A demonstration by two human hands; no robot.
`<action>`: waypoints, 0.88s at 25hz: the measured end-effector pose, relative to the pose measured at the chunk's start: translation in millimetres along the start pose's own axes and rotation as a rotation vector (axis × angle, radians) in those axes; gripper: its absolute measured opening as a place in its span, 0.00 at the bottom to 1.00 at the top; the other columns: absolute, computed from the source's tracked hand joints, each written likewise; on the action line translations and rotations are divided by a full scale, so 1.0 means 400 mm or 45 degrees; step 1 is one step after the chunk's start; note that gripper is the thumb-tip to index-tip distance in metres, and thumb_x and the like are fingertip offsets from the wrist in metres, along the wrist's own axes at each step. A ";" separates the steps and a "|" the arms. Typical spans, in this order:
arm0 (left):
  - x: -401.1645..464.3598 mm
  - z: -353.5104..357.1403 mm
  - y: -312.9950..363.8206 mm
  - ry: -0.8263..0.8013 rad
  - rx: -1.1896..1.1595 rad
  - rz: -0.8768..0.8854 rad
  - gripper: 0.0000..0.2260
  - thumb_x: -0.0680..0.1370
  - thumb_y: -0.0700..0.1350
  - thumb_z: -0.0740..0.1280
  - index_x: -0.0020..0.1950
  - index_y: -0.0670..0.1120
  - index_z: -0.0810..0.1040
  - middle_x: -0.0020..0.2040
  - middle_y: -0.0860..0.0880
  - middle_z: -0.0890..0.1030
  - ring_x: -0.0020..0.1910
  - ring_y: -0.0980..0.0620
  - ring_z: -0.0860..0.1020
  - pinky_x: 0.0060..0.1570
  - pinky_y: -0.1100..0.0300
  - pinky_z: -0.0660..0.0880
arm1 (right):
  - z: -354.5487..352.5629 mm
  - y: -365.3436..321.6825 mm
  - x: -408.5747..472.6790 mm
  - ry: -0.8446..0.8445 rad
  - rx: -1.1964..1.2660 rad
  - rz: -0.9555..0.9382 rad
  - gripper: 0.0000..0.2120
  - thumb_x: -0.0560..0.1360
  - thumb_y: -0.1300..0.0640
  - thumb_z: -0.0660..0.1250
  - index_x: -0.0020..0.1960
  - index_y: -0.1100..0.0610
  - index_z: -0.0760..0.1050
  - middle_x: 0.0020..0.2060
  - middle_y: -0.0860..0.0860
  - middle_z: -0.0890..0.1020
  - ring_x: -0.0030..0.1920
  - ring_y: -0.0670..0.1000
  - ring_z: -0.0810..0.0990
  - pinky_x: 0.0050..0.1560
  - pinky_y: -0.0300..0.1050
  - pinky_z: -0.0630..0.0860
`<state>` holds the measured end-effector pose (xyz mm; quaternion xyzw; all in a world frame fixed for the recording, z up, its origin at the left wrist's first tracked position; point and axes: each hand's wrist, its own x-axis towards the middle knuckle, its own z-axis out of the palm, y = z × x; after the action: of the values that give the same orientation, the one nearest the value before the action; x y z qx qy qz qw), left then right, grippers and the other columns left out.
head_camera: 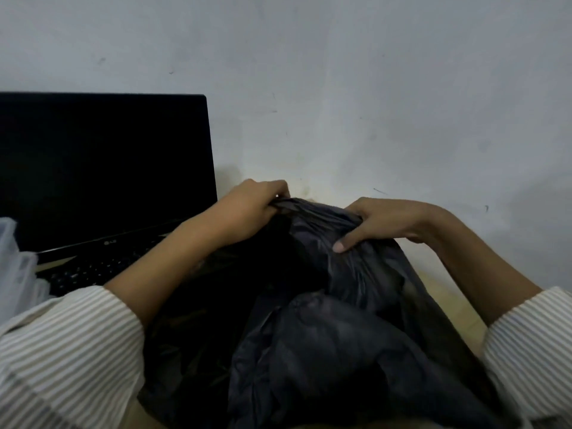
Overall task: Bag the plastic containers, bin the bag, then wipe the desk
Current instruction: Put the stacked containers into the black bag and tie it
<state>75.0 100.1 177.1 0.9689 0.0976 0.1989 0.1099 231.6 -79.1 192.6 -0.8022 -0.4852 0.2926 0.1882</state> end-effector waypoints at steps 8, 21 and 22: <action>-0.040 -0.057 -0.062 -0.059 0.301 -0.434 0.11 0.77 0.53 0.61 0.53 0.49 0.74 0.57 0.42 0.79 0.56 0.41 0.76 0.54 0.51 0.73 | -0.009 0.081 0.029 0.348 0.606 0.199 0.10 0.73 0.65 0.60 0.48 0.64 0.80 0.45 0.62 0.84 0.41 0.58 0.82 0.45 0.47 0.77; -0.011 -0.014 0.005 0.073 0.261 -0.239 0.15 0.78 0.57 0.62 0.63 0.55 0.71 0.58 0.46 0.79 0.60 0.43 0.75 0.54 0.50 0.73 | -0.042 0.000 -0.012 0.476 0.354 0.084 0.14 0.78 0.54 0.60 0.48 0.61 0.81 0.42 0.57 0.86 0.43 0.56 0.83 0.47 0.47 0.77; -0.006 -0.021 0.000 0.050 0.355 -0.265 0.14 0.78 0.55 0.60 0.63 0.55 0.71 0.59 0.45 0.78 0.60 0.42 0.75 0.54 0.50 0.72 | -0.043 0.000 -0.019 0.372 0.400 0.076 0.14 0.79 0.54 0.61 0.51 0.61 0.81 0.45 0.56 0.86 0.45 0.56 0.84 0.50 0.47 0.78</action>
<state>69.4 101.2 183.7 0.9554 0.2262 0.1899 -0.0073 239.8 -86.2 207.8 -0.8110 -0.3772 0.2507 0.3704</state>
